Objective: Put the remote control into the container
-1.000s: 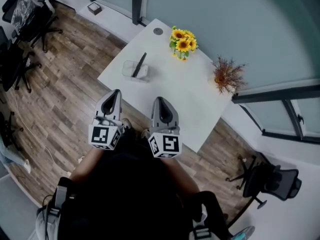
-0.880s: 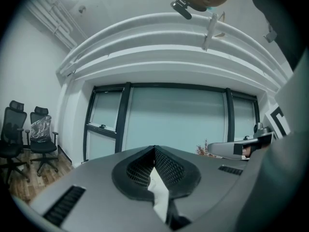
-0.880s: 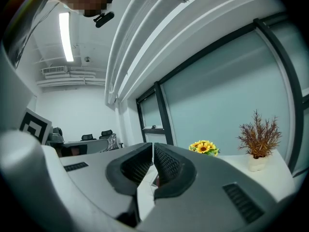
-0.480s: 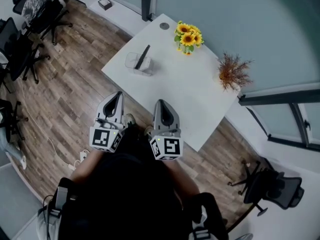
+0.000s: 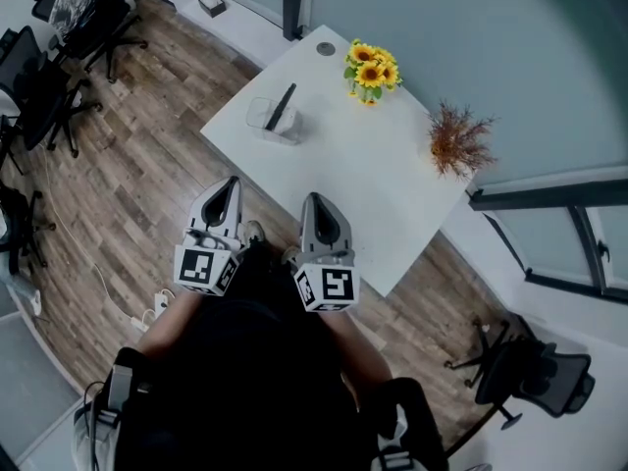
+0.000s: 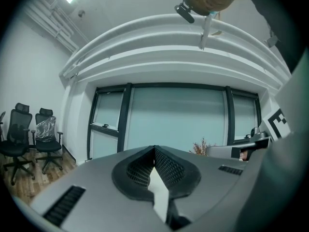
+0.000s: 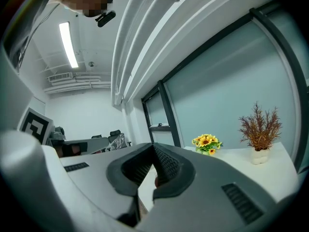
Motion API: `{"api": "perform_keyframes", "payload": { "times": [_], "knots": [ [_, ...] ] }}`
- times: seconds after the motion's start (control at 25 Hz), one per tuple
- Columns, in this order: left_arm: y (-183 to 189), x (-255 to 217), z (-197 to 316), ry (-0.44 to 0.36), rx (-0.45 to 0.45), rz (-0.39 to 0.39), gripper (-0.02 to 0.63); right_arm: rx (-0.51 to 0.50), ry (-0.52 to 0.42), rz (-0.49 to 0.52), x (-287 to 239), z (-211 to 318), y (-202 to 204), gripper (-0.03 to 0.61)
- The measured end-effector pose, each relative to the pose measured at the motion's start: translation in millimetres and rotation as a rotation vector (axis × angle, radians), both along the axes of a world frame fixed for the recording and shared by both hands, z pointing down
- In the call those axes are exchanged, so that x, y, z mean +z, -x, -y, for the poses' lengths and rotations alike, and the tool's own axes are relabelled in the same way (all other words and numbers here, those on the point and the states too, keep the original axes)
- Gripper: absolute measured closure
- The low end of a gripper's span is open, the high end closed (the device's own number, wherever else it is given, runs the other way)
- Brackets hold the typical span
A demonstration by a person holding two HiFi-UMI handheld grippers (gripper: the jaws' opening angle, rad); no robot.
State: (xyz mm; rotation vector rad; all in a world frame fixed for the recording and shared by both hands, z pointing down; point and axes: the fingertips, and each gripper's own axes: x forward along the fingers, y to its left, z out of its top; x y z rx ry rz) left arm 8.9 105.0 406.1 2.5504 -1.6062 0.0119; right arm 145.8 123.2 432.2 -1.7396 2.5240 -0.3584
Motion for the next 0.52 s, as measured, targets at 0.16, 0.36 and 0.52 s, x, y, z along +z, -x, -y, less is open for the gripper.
{"api": "perform_keyframes", "payload": {
  "times": [0.16,0.36,0.52],
  "knots": [
    [0,-4,1,-0.006,-0.002,-0.004,0.604,-0.013,-0.003,-0.003,-2,0,3,0.574],
    [1,-2,5,-0.001,0.006,-0.006,0.606,-0.011,-0.006,-0.004,-2,5,5,0.575],
    [1,-1,11,-0.001,0.011,-0.008,0.604,-0.009,-0.004,-0.005,-2,12,7,0.575]
  ]
}}
